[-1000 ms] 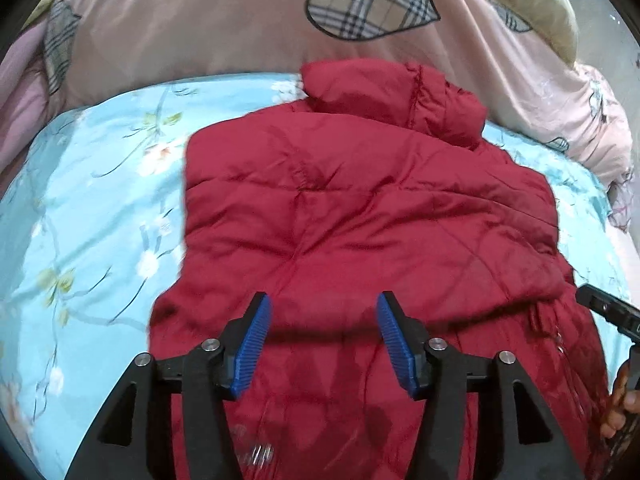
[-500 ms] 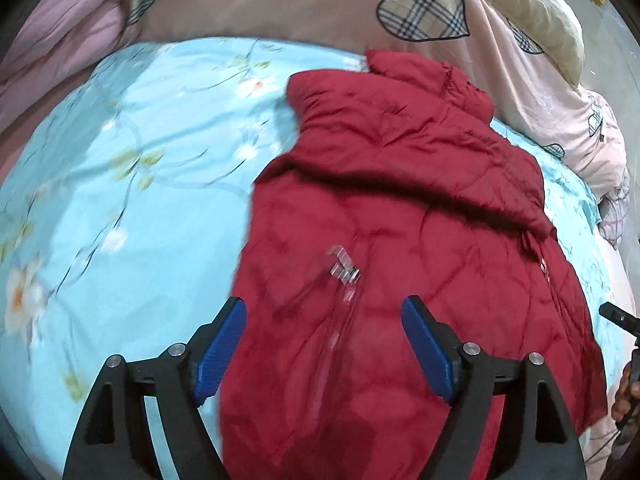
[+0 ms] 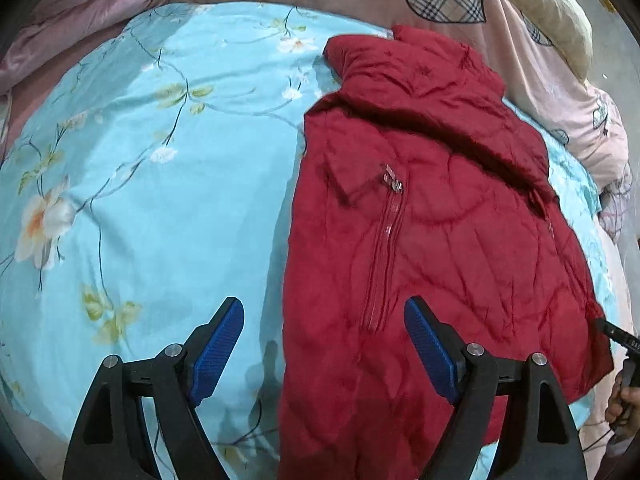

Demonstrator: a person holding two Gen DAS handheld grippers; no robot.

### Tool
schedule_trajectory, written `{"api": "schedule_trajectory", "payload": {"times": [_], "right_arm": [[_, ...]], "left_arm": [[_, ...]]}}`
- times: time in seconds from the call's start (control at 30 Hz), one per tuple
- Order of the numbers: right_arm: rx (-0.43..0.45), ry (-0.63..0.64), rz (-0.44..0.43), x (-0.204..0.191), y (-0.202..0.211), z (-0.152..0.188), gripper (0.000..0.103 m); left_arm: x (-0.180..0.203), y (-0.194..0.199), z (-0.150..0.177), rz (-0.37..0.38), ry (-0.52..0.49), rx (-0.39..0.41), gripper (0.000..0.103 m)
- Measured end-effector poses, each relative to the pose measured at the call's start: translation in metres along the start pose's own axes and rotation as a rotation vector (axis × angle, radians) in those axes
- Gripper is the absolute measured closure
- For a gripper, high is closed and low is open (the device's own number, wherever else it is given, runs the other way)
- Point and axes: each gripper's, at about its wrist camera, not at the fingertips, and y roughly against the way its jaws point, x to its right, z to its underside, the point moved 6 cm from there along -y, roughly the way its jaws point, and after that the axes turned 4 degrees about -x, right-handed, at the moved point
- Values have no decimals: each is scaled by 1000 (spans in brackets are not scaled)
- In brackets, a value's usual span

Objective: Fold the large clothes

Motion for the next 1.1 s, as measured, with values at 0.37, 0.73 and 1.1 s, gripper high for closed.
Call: {"api": "schedule_trajectory", "payload": {"times": [0.37, 0.73, 1.1], "right_arm": [[-43, 11, -126, 8, 9, 42, 68], [-54, 8, -160, 4, -1, 47, 53], [-25, 25, -217, 1, 3, 50, 68]], "left_arm": [[0, -13, 29, 48, -34, -88, 20], [7, -24, 51, 151, -59, -140, 44], [20, -14, 51, 174, -129, -68, 79]]}}
